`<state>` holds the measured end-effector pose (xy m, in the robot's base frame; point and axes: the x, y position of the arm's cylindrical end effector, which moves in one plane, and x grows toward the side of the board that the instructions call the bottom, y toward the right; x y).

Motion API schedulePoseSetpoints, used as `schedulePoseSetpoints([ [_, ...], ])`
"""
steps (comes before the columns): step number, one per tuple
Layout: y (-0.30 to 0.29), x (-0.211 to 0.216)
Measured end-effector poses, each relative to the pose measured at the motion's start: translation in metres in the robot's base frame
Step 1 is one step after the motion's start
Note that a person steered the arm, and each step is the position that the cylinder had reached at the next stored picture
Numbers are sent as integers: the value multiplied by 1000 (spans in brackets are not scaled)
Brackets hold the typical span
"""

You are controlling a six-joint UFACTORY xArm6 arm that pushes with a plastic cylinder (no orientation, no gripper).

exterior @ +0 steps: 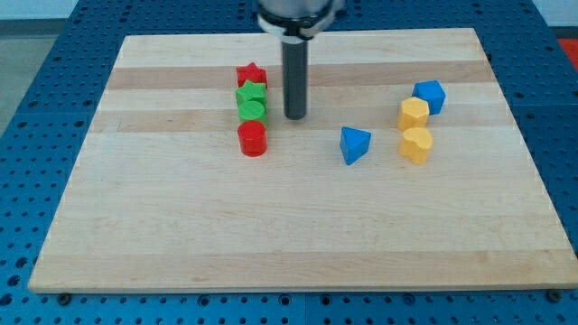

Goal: Push the blue triangle into the yellow blocks

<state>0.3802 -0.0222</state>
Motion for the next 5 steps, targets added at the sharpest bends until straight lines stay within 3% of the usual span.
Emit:
schedulePoseSetpoints([
  [3, 34, 94],
  [5, 78, 71],
])
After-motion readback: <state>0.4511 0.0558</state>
